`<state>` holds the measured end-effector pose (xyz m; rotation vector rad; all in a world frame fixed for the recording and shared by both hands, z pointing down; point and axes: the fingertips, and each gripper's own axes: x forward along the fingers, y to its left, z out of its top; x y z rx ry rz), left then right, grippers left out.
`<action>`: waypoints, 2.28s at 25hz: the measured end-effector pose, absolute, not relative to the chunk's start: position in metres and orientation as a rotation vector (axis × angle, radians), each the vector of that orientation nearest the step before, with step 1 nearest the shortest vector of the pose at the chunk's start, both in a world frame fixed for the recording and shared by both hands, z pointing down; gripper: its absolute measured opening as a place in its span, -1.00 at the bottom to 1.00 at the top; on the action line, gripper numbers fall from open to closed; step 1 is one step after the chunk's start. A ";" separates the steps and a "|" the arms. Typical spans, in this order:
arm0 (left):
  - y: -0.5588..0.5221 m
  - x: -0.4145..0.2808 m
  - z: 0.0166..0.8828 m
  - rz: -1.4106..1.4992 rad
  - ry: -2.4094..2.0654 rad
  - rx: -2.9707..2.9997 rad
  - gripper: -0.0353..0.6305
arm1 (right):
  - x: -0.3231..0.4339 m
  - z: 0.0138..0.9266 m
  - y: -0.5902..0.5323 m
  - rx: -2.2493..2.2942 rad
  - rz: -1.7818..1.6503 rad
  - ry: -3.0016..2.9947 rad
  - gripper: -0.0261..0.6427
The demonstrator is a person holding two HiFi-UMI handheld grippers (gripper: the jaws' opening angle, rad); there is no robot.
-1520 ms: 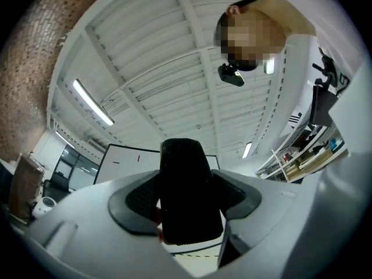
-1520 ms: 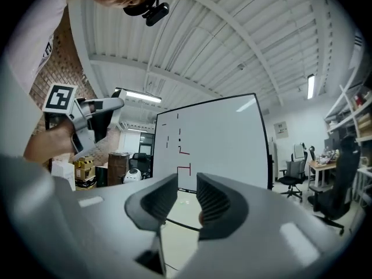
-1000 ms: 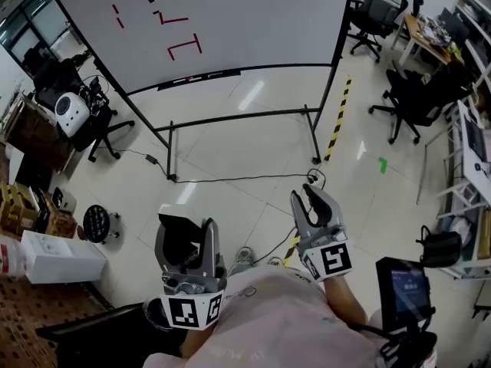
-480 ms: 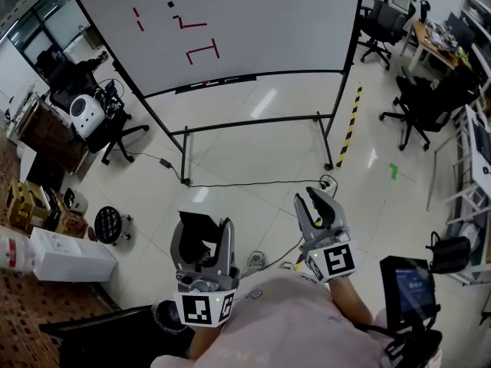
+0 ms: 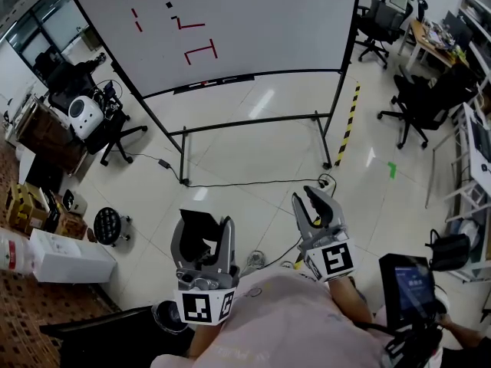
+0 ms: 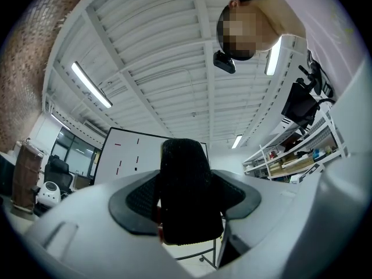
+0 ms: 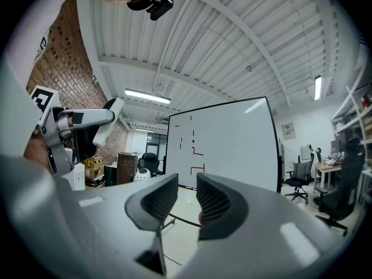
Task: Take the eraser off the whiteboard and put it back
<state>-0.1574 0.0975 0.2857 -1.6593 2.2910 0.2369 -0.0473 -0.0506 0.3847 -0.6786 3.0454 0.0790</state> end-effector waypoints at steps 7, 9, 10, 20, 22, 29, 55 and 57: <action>0.099 -0.159 0.281 0.328 2.272 -1.688 -0.06 | -0.042 0.382 -0.053 -0.698 0.091 3.032 -0.63; 0.099 -0.164 0.281 0.363 2.296 -1.692 -0.06 | -0.041 0.381 -0.055 -0.706 0.089 3.029 -0.63; 0.099 -0.167 0.281 0.374 2.304 -1.694 -0.06 | -0.042 0.381 -0.056 -0.707 0.089 3.029 -0.63; 0.074 -0.167 0.281 0.383 2.274 -1.718 -0.06 | -0.039 0.383 -0.064 -0.686 0.069 3.054 -0.63; 0.056 -0.176 0.271 0.364 2.253 -1.708 -0.06 | -0.039 0.382 -0.072 -0.684 0.073 3.057 -0.63; -0.021 -0.230 0.233 0.297 2.184 -1.691 -0.06 | -0.037 0.398 -0.112 -0.768 0.044 3.070 -0.63; -0.540 -0.636 0.178 -0.107 2.176 -1.368 -0.06 | -0.298 0.426 -0.463 -1.213 0.066 3.163 -0.63; -0.538 -0.634 0.179 -0.084 2.133 -1.348 -0.05 | -0.301 0.428 -0.464 -1.197 0.077 3.176 -0.63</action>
